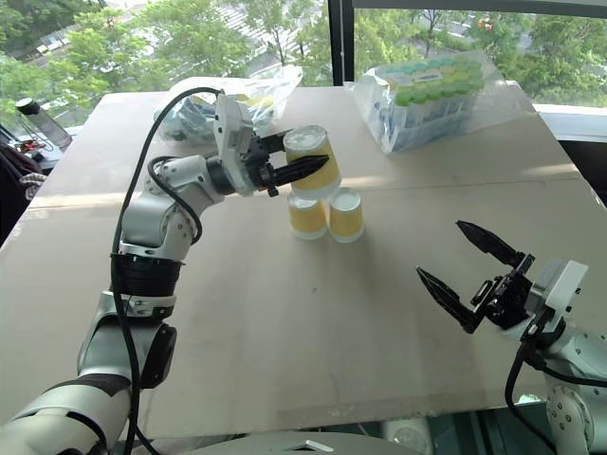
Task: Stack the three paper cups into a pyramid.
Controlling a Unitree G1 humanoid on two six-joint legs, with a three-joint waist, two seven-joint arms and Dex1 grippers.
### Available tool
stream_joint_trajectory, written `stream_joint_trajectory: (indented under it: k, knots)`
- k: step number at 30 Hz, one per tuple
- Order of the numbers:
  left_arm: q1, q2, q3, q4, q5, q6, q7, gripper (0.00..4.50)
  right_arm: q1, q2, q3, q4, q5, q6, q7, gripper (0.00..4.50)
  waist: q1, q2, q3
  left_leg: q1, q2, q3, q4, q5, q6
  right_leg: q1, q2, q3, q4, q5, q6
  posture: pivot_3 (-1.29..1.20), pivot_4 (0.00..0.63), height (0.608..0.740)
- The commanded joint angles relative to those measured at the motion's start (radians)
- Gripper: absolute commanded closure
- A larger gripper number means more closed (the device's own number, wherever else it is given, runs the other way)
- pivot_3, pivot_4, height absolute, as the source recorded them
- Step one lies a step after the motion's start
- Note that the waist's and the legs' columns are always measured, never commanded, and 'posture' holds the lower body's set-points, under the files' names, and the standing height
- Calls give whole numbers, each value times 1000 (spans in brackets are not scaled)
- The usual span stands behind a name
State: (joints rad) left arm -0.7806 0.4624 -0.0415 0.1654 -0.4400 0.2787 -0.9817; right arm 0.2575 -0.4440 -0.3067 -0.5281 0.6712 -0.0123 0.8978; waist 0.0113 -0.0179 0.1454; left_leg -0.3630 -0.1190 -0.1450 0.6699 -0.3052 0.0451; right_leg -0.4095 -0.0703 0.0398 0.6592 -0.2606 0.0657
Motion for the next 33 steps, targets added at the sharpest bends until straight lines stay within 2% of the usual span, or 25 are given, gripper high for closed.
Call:
stream_joint_trajectory:
  k: [1,14,16,17,19,25,33]
  knots:
    - [-18,-11,10,-26,15,-20,11,2328,-11,3,-9,-24,19,-23,-11,0,0,0,0,0,0,0,0,0,0,0,0,0,0,0,0,0,150,740]
    - [2,-75,6,59,88,-109,24,2328,4,-3,-14,-30,28,-26,-12,0,0,0,0,0,0,0,0,0,0,0,0,0,0,0,0,0,150,740]
    - [6,-79,10,65,88,-121,19,1288,5,-4,-13,-34,28,-24,-16,0,1,0,0,0,0,0,0,0,0,0,0,0,0,0,0,0,150,740]
    - [9,-85,14,67,84,-123,20,1023,5,-4,-12,-35,28,-23,-17,0,1,0,0,0,0,0,0,0,0,0,0,0,0,0,0,0,150,740]
    - [13,-97,25,65,64,-112,21,87,7,-4,-10,-36,29,-22,-18,0,2,0,0,0,0,0,0,0,0,0,0,0,0,0,0,0,150,740]
    - [13,-101,37,54,50,-119,2,37,6,-9,-11,-30,32,-20,-14,0,1,0,0,0,0,0,0,0,0,0,0,0,1,0,0,0,150,740]
    - [40,-93,131,-122,-101,-74,-11,37,10,-17,4,-9,33,-19,11,0,0,0,0,0,0,0,0,0,0,0,0,0,1,0,0,0,150,740]
